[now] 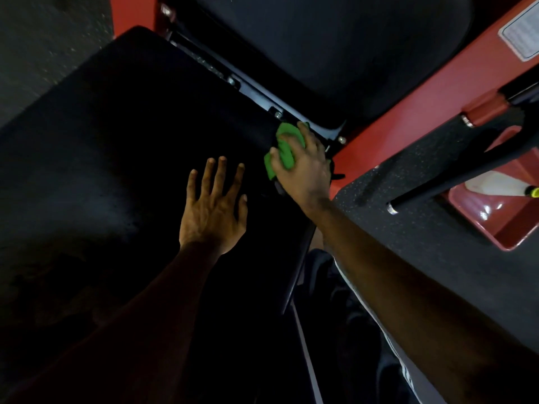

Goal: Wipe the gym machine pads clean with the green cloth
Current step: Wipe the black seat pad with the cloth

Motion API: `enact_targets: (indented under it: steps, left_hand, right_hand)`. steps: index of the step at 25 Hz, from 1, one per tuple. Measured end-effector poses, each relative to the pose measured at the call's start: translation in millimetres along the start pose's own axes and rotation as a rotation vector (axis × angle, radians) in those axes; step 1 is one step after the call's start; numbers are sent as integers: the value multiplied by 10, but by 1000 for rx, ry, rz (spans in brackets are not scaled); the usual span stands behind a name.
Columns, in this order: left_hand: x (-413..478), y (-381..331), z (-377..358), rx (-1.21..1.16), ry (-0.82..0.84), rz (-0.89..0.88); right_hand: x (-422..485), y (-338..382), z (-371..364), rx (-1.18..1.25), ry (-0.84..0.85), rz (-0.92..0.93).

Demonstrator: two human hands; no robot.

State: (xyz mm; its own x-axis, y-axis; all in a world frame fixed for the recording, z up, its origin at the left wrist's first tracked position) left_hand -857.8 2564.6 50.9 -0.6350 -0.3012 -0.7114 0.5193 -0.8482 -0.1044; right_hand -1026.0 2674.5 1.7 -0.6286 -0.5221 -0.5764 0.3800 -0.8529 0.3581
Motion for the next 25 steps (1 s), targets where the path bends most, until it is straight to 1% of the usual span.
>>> enact_targets:
  steps: [1,3,4,5,6,9,11,14,16,17,19,20,21,22,23,25]
  left_hand:
    - [2,-1,-4,3,3,-3]
    - [1,-5,-3,5,4,-7]
    - [1,-8,-1,4,0,-9]
    - [-3,-5,6,1,-3,-7]
    - [-9,-4,14,0,-3,-6]
    - [-6,-11,16,-3,4,-4]
    - [1,-17,19,-1,3,-6]
    - [6,-12,7,1,-15,-8]
    - [-3,-2,1,9,-25,-13]
    - [0,2,14,9,-28,-18]
    - [-2,14,74,-46,-29,-32]
    - [-3,50,117,-85,-36,-38]
    - [-2,100,166,-111,-51,-43]
    - [9,179,220,-115,-73,-50]
    - [25,288,274,-102,-93,-58]
    - [54,579,381,-37,-113,-48]
  right_hand:
    - [-32,-111,14,12,-10,-45]
    - [57,-180,49,89,-46,-198]
    - [137,-134,35,106,-57,-253]
    - [217,-33,9,108,-61,-266]
    - [283,103,-21,108,-59,-237]
    - [436,468,-106,74,-29,-62]
    - [463,464,-77,32,10,21]
    - [274,215,5,61,26,16]
    - [-78,127,-41,76,14,-10]
    - [-268,126,-83,52,7,20]
    - [-530,117,-130,-14,26,188]
    - [-519,81,-121,-42,47,286]
    - [-429,39,-93,-65,55,341]
    - [-285,11,-68,-76,42,325]
    - [-127,18,-38,-64,15,241]
    - [129,96,5,47,-10,-28]
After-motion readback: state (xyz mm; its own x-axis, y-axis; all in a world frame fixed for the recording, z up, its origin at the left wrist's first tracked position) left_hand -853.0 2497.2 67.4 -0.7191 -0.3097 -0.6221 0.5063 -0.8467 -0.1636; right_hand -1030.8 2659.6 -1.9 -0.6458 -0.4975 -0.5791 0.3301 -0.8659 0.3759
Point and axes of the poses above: each hand's wrist, its own x-axis towards the middle knuckle, its own z-axis out of the back of the hand, y = z × x, the point moved 2 cm from there along x, towards the middle knuckle, and after that the axes turned 13 degrees about y, right-handed, at the moved point
